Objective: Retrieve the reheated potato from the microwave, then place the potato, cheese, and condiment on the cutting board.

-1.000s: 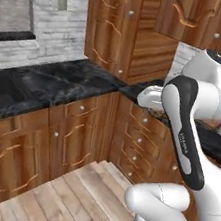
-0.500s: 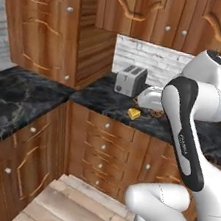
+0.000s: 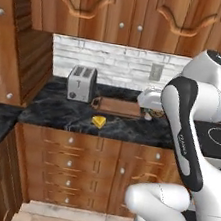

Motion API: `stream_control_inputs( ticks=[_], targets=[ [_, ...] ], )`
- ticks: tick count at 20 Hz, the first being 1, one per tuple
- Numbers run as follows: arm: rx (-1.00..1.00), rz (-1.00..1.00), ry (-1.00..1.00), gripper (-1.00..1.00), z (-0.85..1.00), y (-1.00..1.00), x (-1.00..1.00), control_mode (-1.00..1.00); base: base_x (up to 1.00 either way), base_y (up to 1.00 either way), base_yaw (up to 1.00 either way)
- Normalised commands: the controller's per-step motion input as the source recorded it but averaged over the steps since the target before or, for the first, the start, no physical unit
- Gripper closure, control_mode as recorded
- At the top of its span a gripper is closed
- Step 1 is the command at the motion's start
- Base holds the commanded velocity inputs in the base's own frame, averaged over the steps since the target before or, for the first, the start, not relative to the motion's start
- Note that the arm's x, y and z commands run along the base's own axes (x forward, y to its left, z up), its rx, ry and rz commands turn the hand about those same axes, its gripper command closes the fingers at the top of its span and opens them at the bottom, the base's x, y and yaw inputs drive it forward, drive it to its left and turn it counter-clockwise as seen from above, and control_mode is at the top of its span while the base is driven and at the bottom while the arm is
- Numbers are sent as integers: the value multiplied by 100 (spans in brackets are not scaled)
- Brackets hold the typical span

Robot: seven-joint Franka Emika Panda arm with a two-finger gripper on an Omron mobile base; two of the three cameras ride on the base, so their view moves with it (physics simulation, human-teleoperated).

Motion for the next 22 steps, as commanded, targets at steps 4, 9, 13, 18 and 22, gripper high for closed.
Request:
stream_control_inputs(
  ticks=[4,9,13,18,22],
  targets=[
    [0,0,0,100,0,0,0,100,53,34,-60],
    [0,0,0,100,0,0,0,100,40,56,-38],
    [0,0,0,100,0,0,0,100,24,65,-9],
    [0,0,0,100,0,0,0,100,59,46,0],
    [0,0,0,100,0,0,0,100,78,8,2]
  ],
)
